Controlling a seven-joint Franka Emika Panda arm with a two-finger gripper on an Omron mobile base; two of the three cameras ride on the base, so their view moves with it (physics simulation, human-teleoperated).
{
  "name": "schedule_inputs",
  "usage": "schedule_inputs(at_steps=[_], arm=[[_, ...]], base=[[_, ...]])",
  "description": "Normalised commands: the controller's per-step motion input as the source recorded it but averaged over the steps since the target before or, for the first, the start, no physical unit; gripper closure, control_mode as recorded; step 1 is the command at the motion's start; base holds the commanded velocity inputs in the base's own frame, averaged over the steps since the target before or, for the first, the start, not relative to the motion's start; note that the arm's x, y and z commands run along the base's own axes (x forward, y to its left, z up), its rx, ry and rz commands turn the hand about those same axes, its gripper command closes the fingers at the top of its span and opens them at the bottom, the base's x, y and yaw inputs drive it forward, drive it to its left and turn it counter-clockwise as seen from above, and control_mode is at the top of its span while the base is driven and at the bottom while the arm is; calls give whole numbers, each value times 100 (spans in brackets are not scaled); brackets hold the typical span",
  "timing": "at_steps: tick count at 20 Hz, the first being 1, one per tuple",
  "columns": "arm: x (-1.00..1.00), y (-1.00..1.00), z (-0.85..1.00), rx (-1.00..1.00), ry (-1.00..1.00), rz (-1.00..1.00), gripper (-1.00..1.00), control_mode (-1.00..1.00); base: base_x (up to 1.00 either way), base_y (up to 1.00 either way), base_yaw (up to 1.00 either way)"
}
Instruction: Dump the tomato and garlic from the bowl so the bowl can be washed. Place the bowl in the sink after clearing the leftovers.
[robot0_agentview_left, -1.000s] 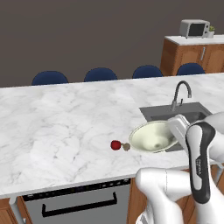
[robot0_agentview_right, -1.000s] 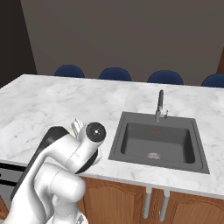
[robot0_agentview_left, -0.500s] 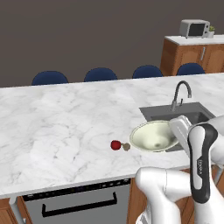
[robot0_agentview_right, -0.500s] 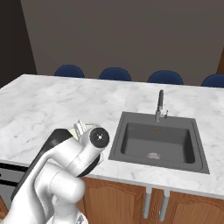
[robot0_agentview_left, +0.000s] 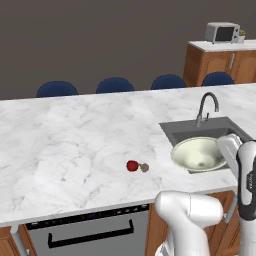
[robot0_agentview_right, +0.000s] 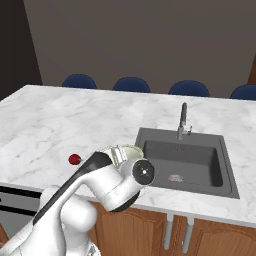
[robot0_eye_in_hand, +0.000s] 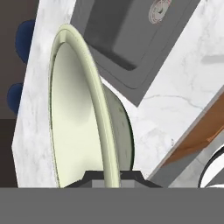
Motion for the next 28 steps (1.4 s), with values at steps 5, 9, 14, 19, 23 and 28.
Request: schedule_inputs(at_steps=[5, 9, 14, 19, 23, 28], arm=[[17, -100, 0, 10, 8, -6, 100, -100], [58, -100, 0, 10, 15, -6, 100, -100], [76, -98, 0, 7, 13, -1, 100, -100], [29, -28, -12, 9, 3, 11, 100, -100], [7, 5, -4, 7, 0, 1, 100, -100], [13, 1, -33, 0, 0, 0, 100, -100]], base=[[0, 0, 0], [0, 0, 0], [0, 0, 0], [0, 0, 0], [0, 0, 0], [0, 0, 0]])
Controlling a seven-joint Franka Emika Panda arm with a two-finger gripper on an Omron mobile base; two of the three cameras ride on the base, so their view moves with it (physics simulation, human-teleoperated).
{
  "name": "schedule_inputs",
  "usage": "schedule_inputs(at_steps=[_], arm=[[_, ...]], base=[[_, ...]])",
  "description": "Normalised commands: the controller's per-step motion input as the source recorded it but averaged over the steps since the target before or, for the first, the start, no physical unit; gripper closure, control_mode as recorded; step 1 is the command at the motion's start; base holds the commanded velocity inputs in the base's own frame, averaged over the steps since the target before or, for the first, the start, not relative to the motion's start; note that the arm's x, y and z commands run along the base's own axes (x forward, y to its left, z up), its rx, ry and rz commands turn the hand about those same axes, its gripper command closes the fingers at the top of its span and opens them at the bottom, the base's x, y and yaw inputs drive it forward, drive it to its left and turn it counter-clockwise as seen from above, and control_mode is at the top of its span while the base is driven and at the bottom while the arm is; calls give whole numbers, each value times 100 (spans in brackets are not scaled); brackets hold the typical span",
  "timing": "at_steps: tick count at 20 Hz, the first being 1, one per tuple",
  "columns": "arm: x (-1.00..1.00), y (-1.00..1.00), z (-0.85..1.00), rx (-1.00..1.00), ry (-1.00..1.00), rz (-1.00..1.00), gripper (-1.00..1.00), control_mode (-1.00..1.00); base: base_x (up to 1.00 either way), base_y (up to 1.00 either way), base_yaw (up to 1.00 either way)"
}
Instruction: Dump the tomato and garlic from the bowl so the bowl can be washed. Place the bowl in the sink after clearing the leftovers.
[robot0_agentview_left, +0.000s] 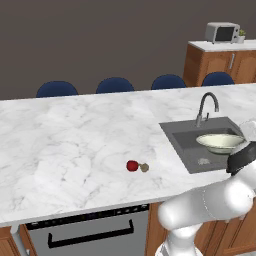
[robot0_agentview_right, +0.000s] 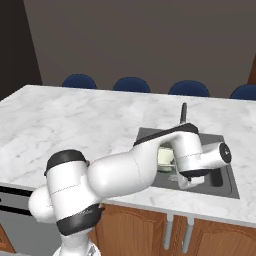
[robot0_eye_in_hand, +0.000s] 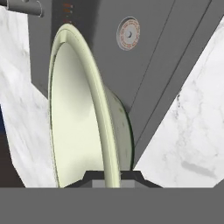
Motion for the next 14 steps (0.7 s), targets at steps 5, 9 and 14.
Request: schedule_inputs(at_steps=[5, 9, 14], arm=[[19, 0, -28, 0, 0, 0, 100, -100], [24, 0, -25, 0, 0, 0, 100, -100], [37, 2, -21, -1, 0, 0, 100, -100]], base=[[0, 0, 0], [0, 0, 0], [0, 0, 0]])
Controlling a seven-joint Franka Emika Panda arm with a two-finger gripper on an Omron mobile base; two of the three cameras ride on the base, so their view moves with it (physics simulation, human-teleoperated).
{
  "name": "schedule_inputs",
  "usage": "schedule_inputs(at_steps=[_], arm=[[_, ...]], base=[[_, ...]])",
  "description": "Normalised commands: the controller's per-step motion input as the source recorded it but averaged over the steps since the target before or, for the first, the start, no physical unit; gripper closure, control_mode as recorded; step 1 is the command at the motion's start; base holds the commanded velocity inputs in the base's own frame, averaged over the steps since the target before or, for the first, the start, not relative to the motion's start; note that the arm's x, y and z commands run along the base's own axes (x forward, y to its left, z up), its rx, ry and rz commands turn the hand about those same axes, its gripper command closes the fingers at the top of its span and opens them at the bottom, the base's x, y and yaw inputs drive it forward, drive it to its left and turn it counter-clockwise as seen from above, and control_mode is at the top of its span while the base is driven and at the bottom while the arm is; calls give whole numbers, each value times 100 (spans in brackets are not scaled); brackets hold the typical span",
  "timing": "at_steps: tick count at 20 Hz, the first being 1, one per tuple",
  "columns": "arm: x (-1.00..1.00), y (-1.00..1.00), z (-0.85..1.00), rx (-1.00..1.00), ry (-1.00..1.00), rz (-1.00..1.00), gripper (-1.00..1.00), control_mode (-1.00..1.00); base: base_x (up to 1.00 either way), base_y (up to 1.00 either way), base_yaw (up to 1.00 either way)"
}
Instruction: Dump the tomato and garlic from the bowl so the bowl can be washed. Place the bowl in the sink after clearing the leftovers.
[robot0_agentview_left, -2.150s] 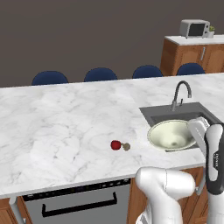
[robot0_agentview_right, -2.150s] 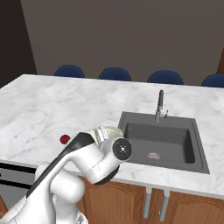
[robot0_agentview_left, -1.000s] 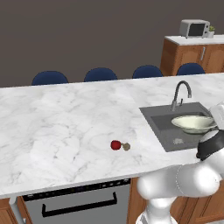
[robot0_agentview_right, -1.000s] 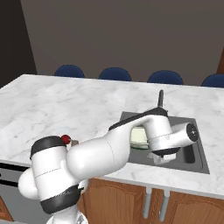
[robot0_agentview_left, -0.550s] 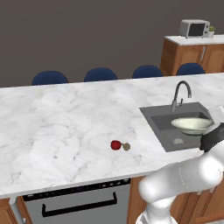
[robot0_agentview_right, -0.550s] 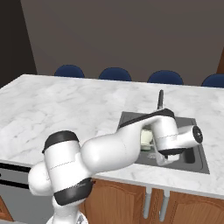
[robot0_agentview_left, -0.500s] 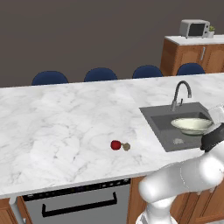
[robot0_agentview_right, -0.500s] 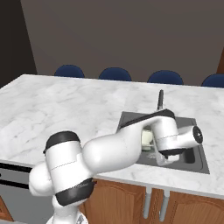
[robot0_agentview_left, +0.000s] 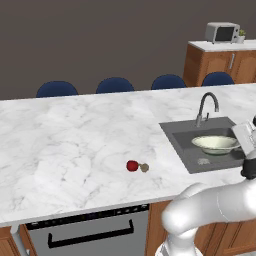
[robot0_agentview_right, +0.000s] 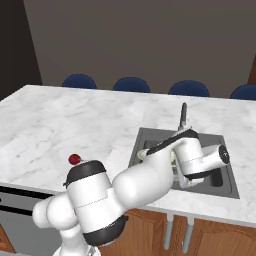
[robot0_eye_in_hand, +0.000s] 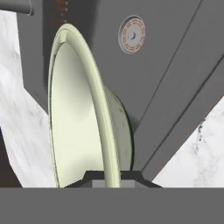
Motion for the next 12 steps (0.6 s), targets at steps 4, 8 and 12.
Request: schedule_inputs(at_steps=[4, 8, 12], arm=[[18, 0, -30, -9, 0, 0, 100, -100], [1, 0, -27, -4, 0, 0, 100, -100], [3, 0, -29, -2, 0, 0, 100, -100]], base=[[0, 0, 0], [0, 0, 0], [0, 0, 0]])
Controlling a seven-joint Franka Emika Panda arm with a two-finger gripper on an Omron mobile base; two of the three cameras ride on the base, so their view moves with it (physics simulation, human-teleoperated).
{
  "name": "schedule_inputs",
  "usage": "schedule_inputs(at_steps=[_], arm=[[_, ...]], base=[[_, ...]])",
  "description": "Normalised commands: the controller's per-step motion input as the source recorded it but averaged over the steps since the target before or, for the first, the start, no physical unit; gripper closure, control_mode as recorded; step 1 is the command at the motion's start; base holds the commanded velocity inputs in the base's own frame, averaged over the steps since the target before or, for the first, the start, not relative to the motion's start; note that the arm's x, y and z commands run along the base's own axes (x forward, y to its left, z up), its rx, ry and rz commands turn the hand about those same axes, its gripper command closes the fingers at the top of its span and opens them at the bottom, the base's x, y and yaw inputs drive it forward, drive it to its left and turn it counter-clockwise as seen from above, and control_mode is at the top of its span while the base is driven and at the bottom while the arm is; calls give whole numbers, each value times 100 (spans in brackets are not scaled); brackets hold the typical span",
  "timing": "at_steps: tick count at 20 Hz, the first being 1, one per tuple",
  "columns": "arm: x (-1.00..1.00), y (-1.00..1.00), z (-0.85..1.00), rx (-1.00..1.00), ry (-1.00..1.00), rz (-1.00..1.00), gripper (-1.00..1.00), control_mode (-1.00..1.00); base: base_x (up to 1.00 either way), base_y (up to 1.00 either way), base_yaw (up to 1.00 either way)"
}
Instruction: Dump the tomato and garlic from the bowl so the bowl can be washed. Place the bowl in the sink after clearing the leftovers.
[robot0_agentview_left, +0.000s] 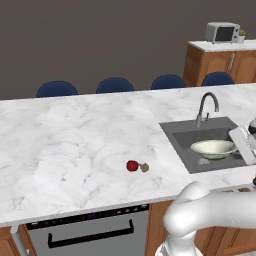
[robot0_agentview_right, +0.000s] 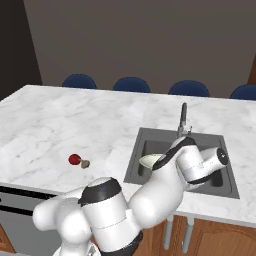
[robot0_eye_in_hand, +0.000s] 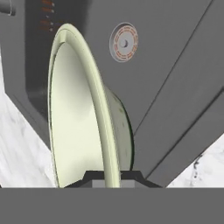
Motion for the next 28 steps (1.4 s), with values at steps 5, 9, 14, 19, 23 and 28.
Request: schedule_inputs(at_steps=[5, 9, 14, 19, 23, 28], arm=[[15, 0, -27, -4, -1, -3, 100, -100], [30, 0, -26, -6, -3, -6, 100, -100], [34, 0, -16, -3, 0, -6, 100, -100], [39, 0, 0, 0, 2, -5, 100, -100], [33, -1, 0, 0, 6, -1, 100, -100], [5, -20, -32, -2, 4, 0, 100, -100]], base=[[0, 0, 0], [0, 0, 0], [0, 0, 0], [0, 0, 0], [0, 0, 0], [0, 0, 0]])
